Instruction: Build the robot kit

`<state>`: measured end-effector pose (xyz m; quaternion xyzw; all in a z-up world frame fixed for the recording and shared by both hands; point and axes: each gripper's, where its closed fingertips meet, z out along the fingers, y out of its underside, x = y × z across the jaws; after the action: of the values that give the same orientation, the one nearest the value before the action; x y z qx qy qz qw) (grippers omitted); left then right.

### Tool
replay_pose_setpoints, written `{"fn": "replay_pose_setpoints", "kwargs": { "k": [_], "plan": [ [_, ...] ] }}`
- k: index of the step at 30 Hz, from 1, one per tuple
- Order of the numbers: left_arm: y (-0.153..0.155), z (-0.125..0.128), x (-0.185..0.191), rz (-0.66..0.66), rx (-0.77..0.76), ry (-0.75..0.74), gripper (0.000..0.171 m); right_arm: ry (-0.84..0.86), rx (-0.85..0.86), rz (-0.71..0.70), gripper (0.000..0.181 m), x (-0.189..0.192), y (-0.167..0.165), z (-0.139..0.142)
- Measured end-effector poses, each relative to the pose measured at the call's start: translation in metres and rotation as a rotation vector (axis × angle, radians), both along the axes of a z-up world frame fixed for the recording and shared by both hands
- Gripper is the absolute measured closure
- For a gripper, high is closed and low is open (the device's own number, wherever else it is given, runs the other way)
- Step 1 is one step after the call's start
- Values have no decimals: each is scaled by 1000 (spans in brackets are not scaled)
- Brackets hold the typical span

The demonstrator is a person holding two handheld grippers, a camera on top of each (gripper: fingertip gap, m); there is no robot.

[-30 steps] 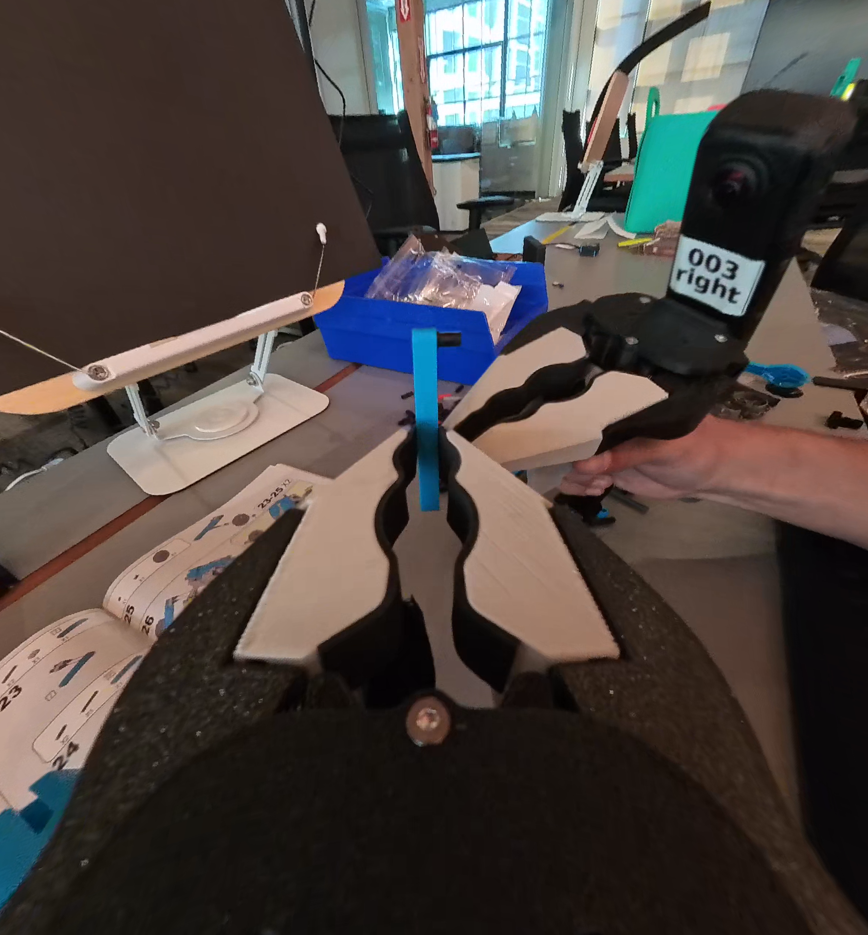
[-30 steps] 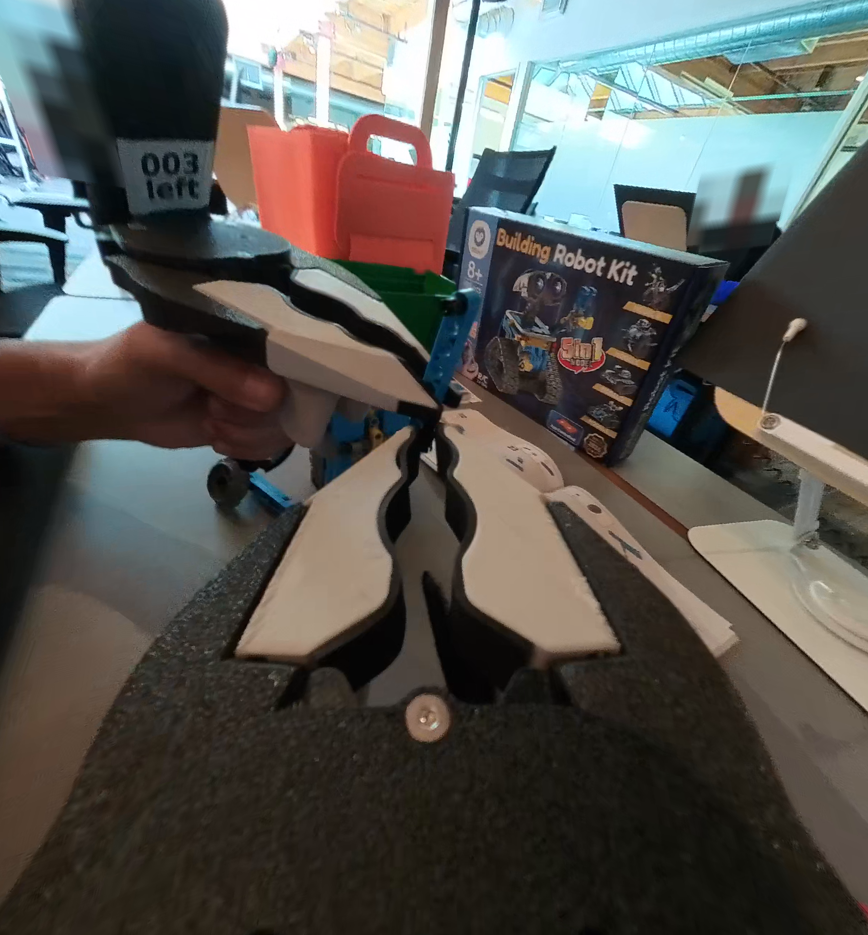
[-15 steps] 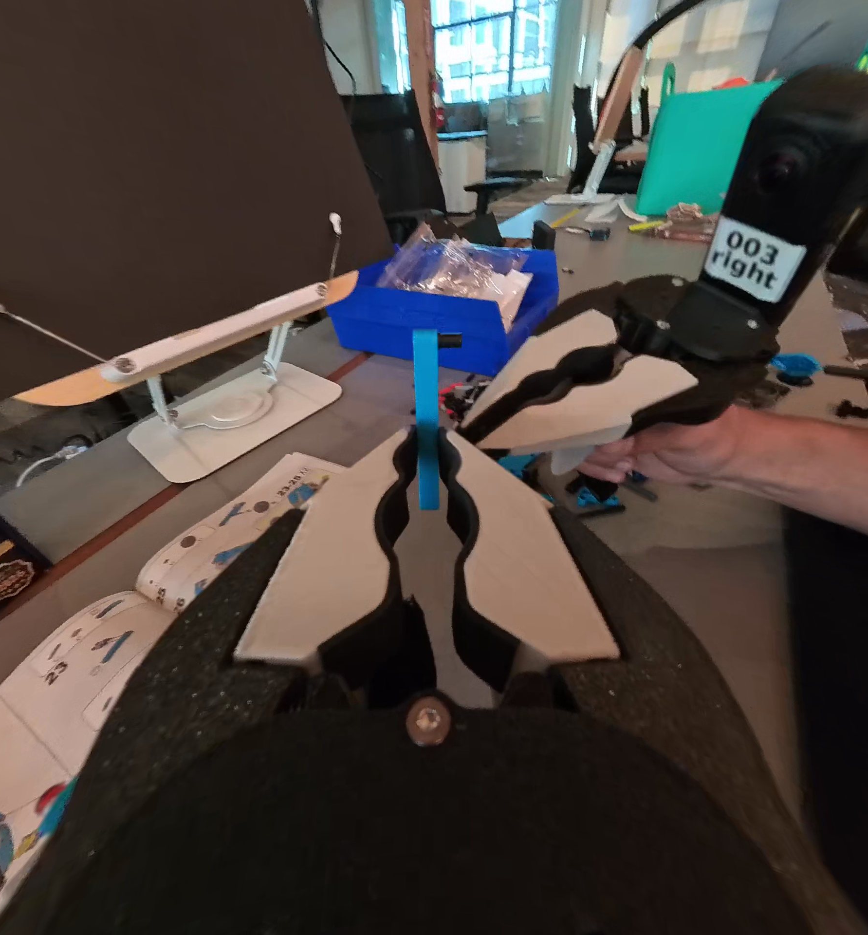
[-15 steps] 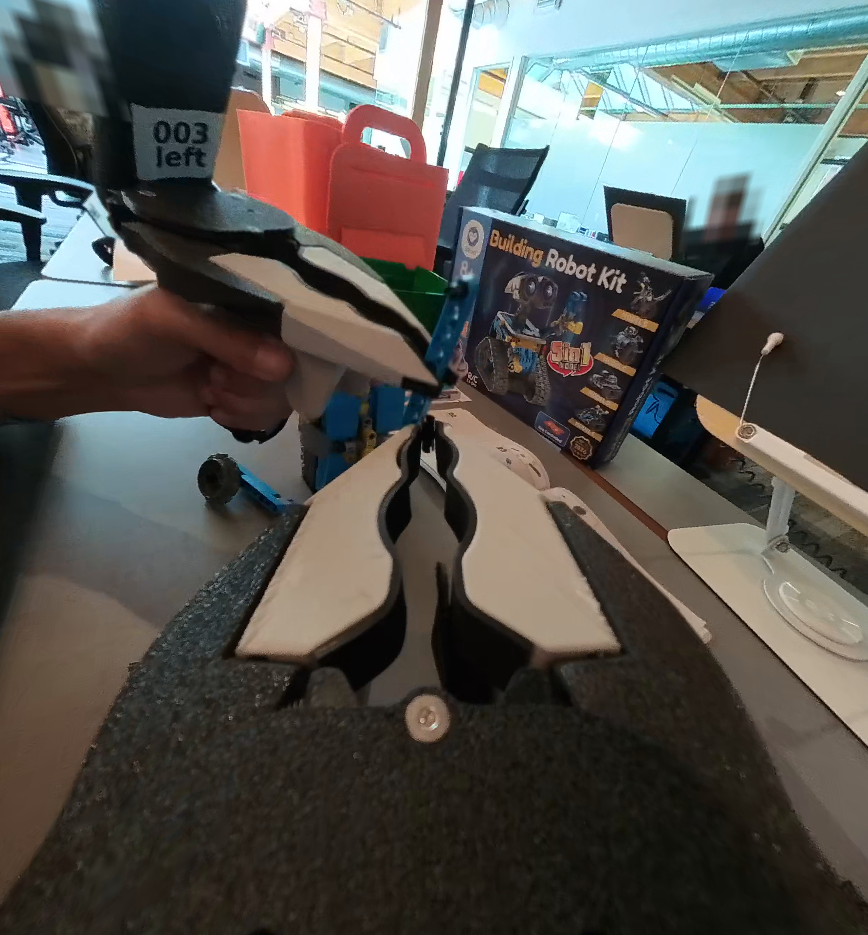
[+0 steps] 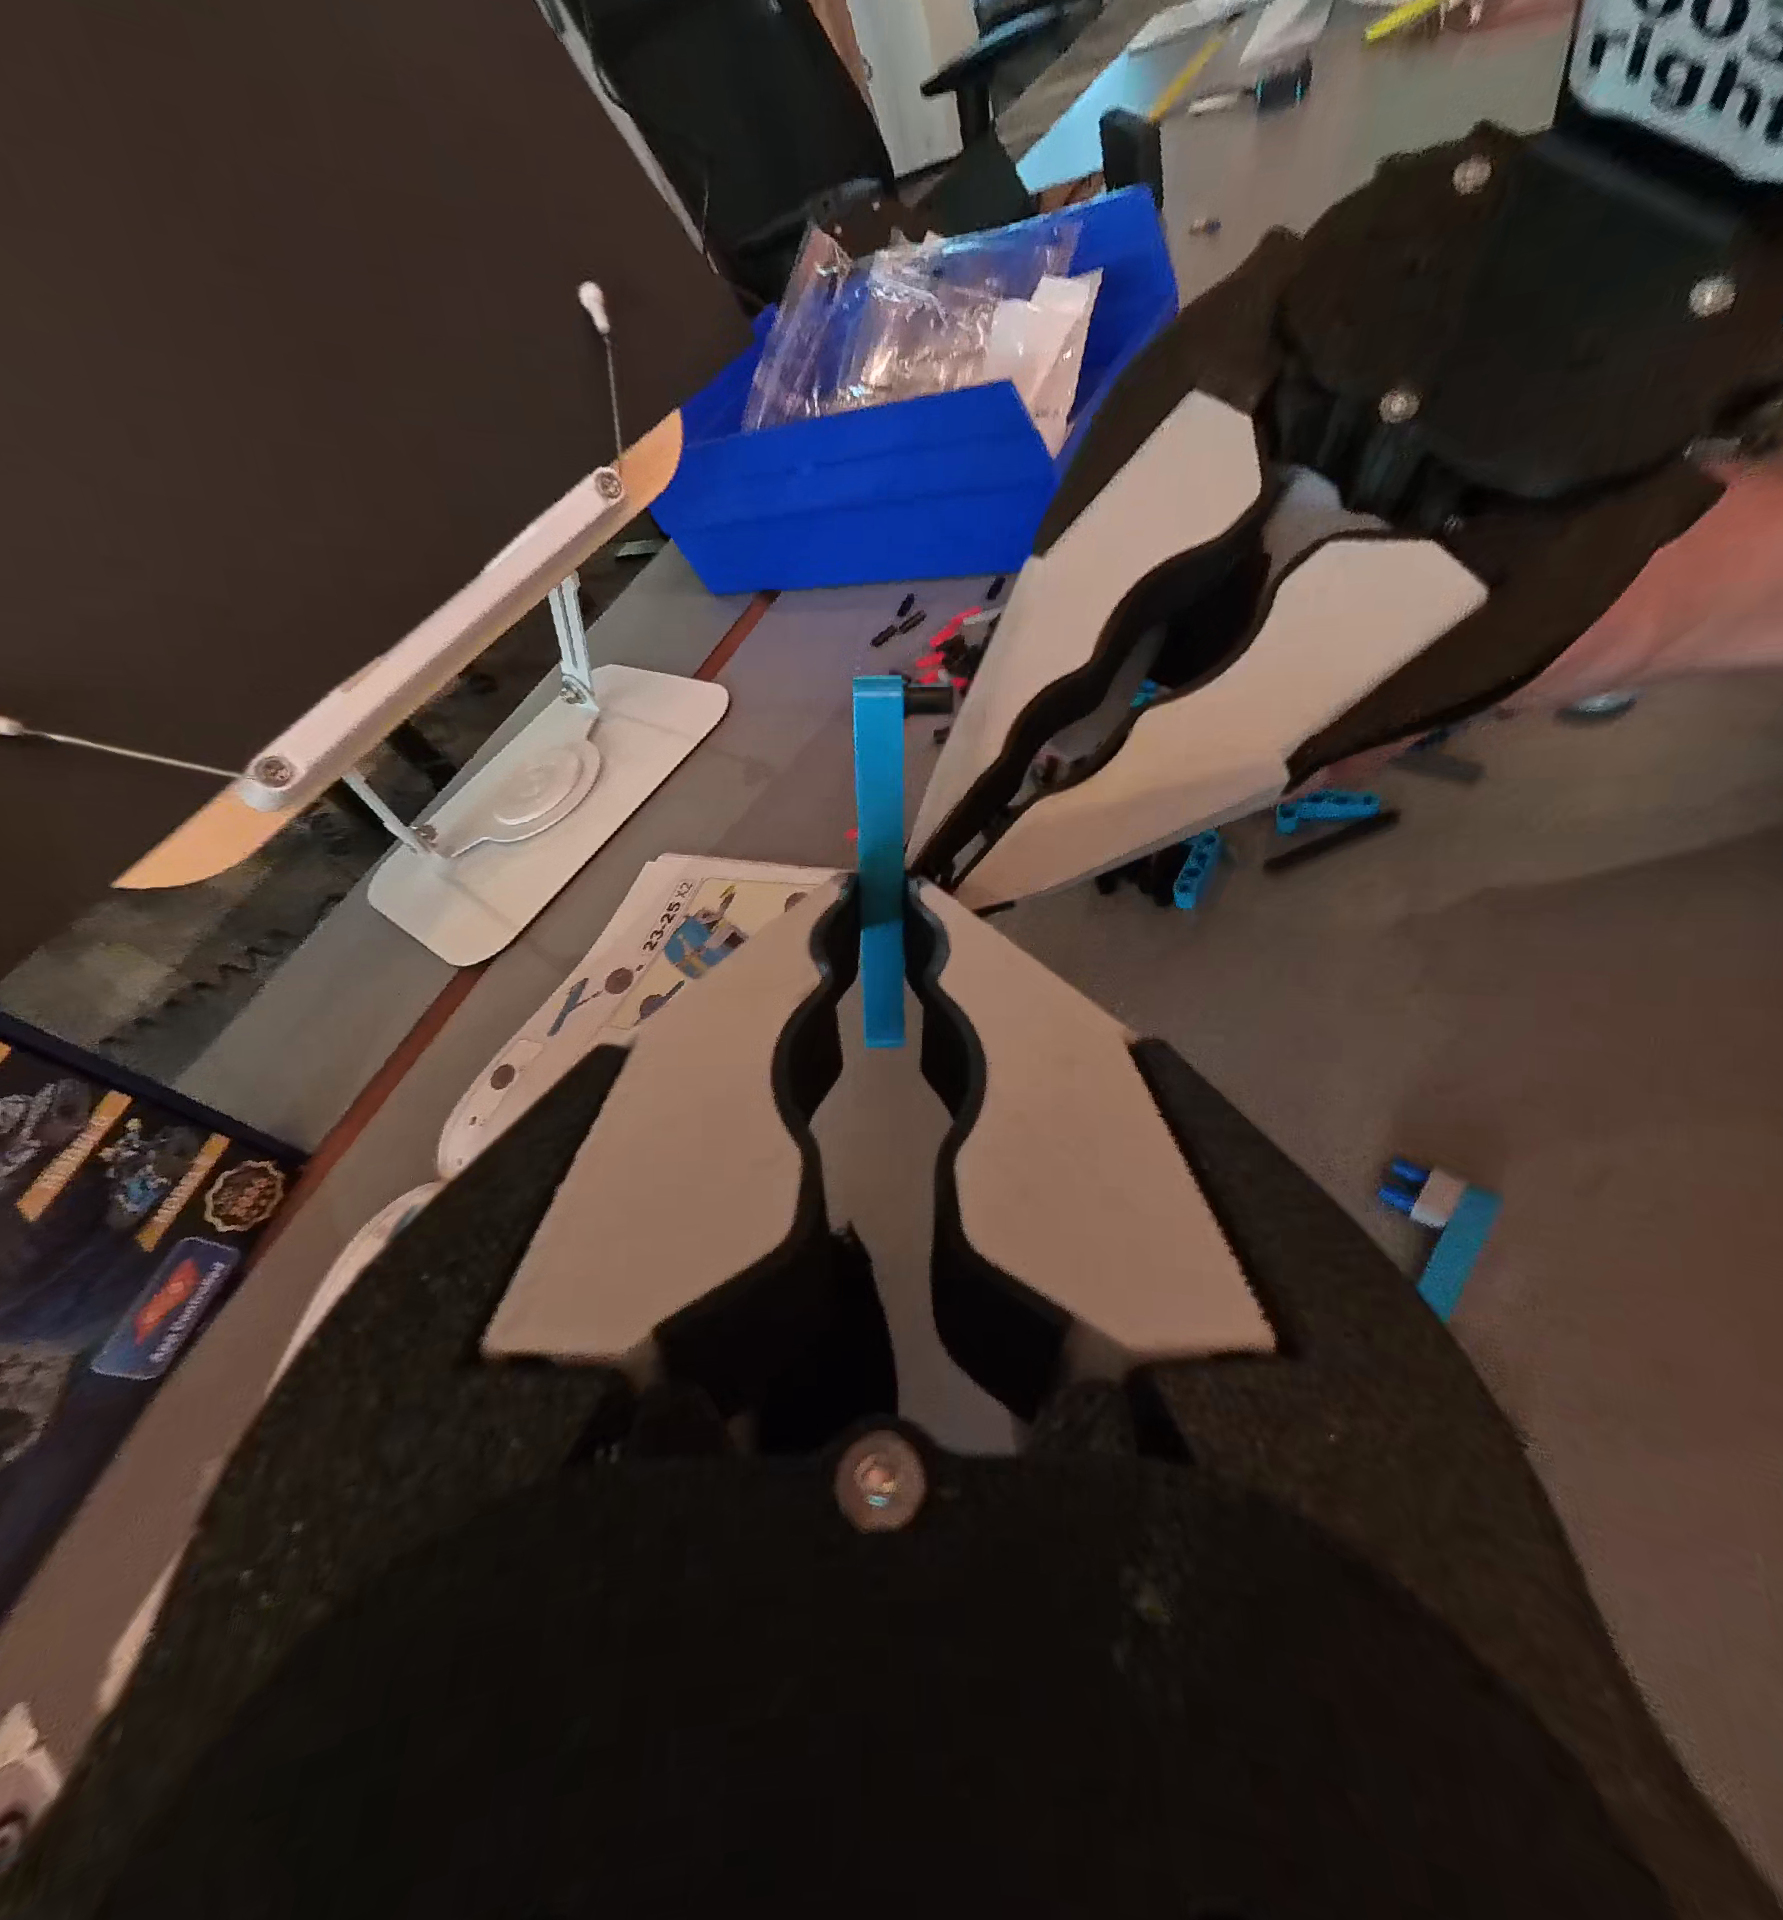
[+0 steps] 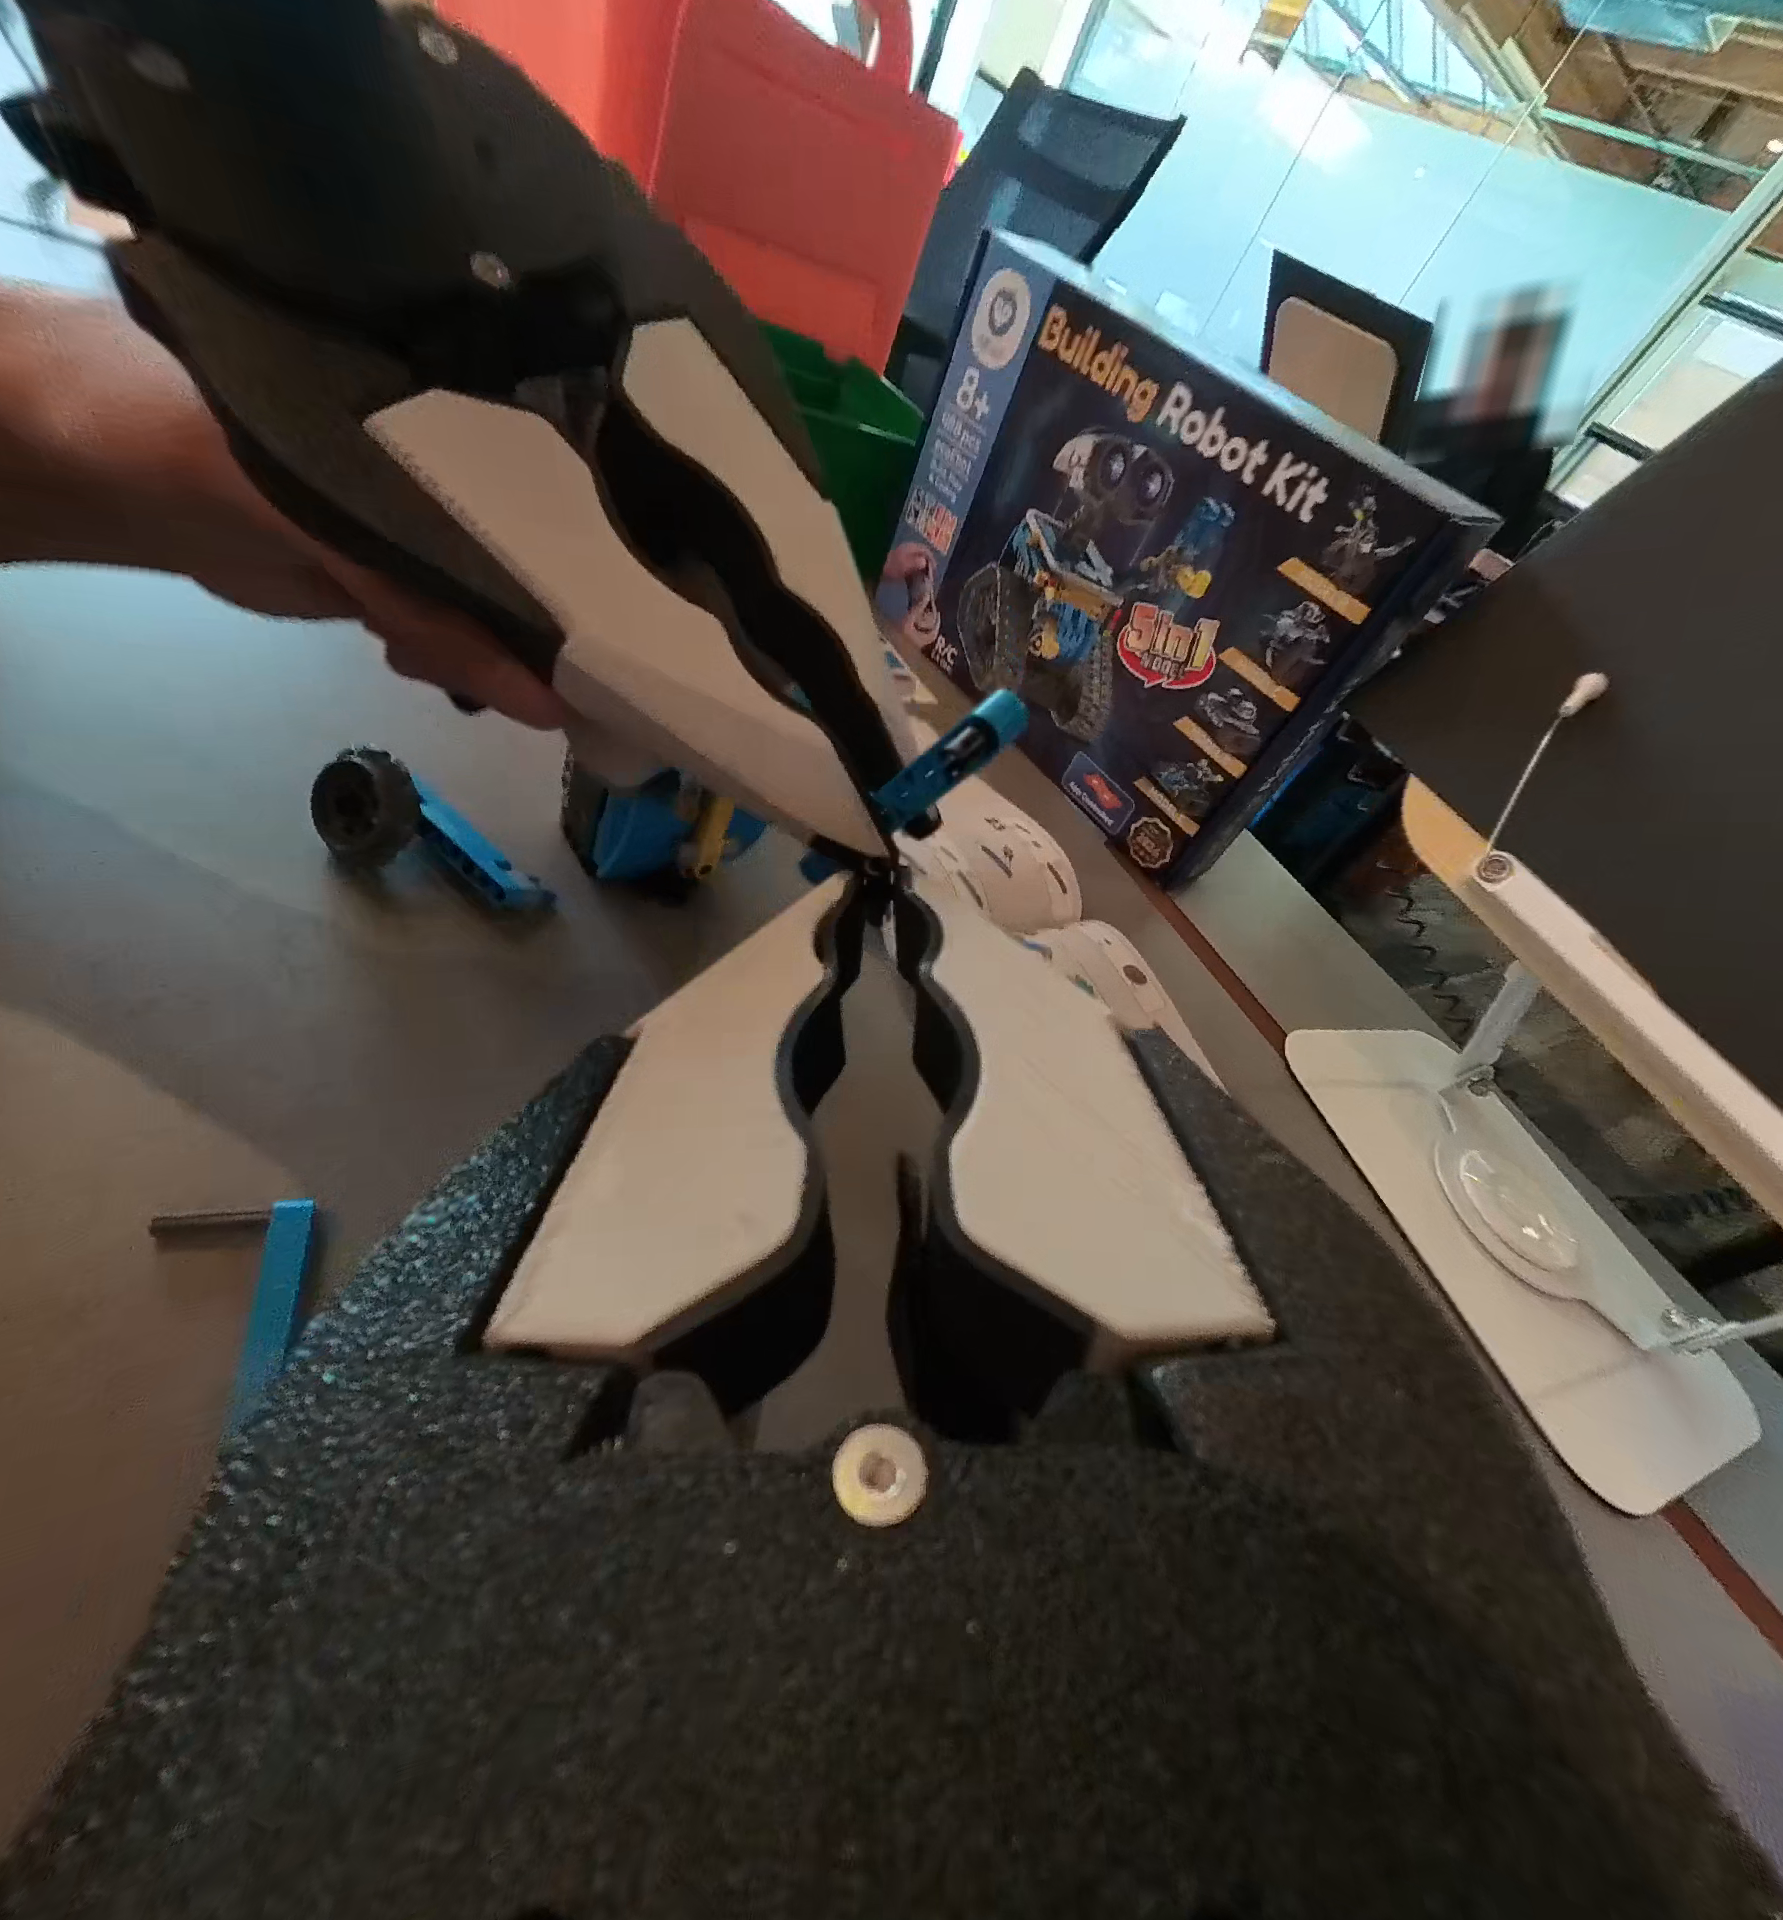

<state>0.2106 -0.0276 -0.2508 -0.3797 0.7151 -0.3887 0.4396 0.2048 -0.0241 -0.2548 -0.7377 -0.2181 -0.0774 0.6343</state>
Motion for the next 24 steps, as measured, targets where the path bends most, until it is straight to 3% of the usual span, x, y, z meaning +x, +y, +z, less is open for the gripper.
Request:
{"fn": "replay_pose_setpoints", "kwargs": {
  "k": [16,19,24],
  "plan": [
    [-4,-27,9,74,470,-22,165,-69,-184,-45,176,9,-1,-30],
    [-3,-23,11,84,306,-24,165,-37,-181,-44,176,11,-1,-28],
    [-1,-1,13,77,-409,-22,165,90,-26,-49,177,21,-14,15]
  ]
}}
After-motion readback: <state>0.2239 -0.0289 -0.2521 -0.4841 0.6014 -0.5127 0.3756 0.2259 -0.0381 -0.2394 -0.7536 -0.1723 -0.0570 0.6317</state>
